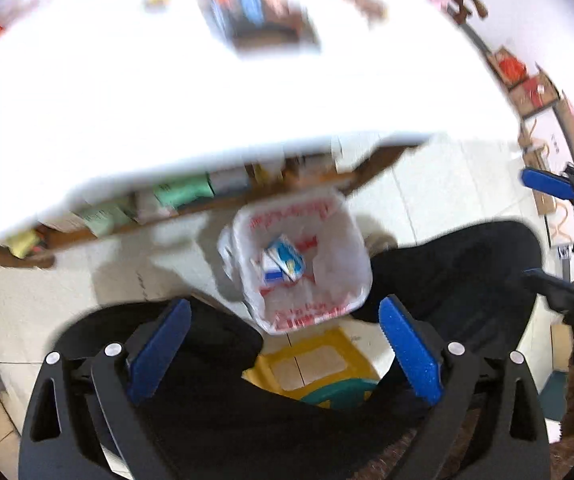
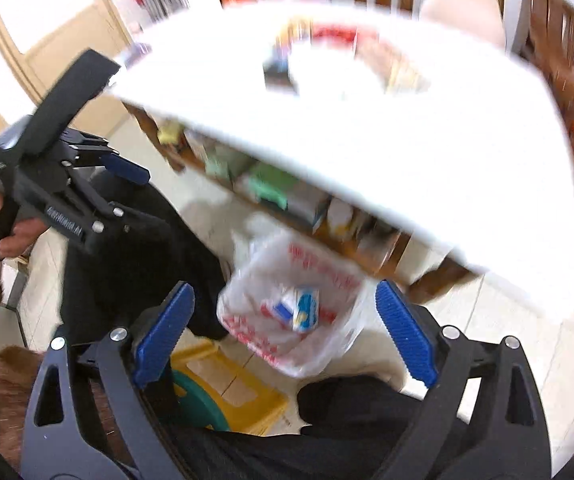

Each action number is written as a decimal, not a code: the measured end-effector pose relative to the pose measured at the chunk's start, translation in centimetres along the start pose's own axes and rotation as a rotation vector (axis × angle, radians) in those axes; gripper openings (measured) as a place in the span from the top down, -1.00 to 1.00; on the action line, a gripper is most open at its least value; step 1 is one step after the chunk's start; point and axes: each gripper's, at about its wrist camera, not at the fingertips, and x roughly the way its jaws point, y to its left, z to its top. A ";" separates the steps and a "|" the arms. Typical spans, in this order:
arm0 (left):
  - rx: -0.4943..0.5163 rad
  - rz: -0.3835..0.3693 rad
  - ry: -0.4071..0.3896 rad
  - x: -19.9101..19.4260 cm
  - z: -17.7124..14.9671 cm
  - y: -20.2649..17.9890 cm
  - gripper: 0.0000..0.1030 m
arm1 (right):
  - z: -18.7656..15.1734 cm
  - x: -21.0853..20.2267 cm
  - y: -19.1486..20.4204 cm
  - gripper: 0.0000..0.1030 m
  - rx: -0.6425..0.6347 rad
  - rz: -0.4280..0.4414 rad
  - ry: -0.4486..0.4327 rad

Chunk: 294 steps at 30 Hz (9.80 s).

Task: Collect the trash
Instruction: 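Raise both tools back over the table toward the remaining trash, then grasp the yellow snack wrapper with the left tool while the right tool grasps the playing-card box, then carry the wrapper and card box down toward the trash bag under the table, then open both tools over the bag, dropping the wrapper and card box inside, then raise both tools back over the table toward the remaining trash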

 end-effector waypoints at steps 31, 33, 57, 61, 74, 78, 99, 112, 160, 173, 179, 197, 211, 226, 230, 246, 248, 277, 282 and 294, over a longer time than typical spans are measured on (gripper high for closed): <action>0.041 0.146 0.009 -11.3 21.0 2.9 -0.85 | 20.4 -6.8 -6.8 -0.88 -0.218 -0.041 -0.076; 0.039 0.148 0.026 -10.1 21.5 3.5 -0.85 | 20.7 -5.6 -7.2 -0.88 -0.212 -0.037 -0.052; -0.053 0.081 0.135 -0.1 25.3 9.4 -0.85 | 20.4 9.6 -8.3 -0.88 -0.275 0.038 0.263; -0.066 0.066 0.134 0.4 25.7 10.3 -0.85 | 20.2 11.7 -8.7 -0.88 -0.273 0.051 0.303; -0.107 0.008 0.152 2.3 26.9 12.7 -0.50 | 19.8 14.8 -10.0 -0.81 -0.232 0.060 0.332; -0.104 0.001 0.153 2.6 27.0 12.9 -0.39 | 19.7 15.2 -9.8 -0.50 -0.230 0.065 0.335; -0.079 0.024 0.184 2.3 26.0 14.0 0.60 | 21.1 13.2 -10.8 -0.17 -0.153 0.043 0.247; -0.101 0.060 0.109 1.1 24.5 10.6 0.63 | 22.3 9.5 -13.0 -0.17 -0.030 -0.019 0.136; 0.172 0.030 0.000 -2.8 4.3 -2.5 0.63 | 3.7 0.0 4.2 -0.17 -0.069 -0.090 0.029; 0.185 -0.011 0.038 3.4 -1.0 -3.7 0.63 | -2.8 5.5 5.1 -0.17 -0.031 -0.058 0.128; 0.192 0.033 0.039 5.8 -1.9 -4.0 0.63 | -4.4 7.9 4.8 -0.17 -0.011 -0.049 0.166; 0.160 0.002 0.164 15.7 -3.2 -3.2 0.63 | -7.7 15.0 3.1 -0.17 0.055 -0.062 0.235; 0.071 -0.027 0.296 23.5 -2.1 -1.6 0.63 | -9.1 22.3 -1.1 -0.17 0.144 -0.063 0.338; -0.037 -0.080 0.423 30.5 -0.9 0.3 0.63 | -10.0 31.2 -4.8 -0.17 0.210 -0.058 0.450; -0.042 -0.075 0.452 32.0 -1.0 0.7 0.63 | -10.5 32.8 -5.6 -0.17 0.222 -0.056 0.487; -0.057 -0.028 0.494 34.4 -1.0 0.9 0.61 | -11.0 35.8 -6.1 -0.26 0.236 -0.035 0.537; -0.057 -0.020 0.503 34.5 -0.9 0.8 0.55 | -11.2 36.1 -5.9 -0.42 0.233 -0.050 0.534; -0.069 -0.031 0.300 22.5 -2.6 -0.2 -0.46 | -9.6 22.0 -2.9 -0.57 0.227 -0.017 0.340; -0.040 -0.018 0.219 13.8 -3.2 -0.5 -0.50 | -7.0 12.5 -0.3 -0.71 0.073 -0.025 0.207; -0.078 0.075 -0.024 -9.2 5.8 -0.1 -0.84 | 5.1 -6.5 -2.5 -0.87 -0.102 -0.080 -0.085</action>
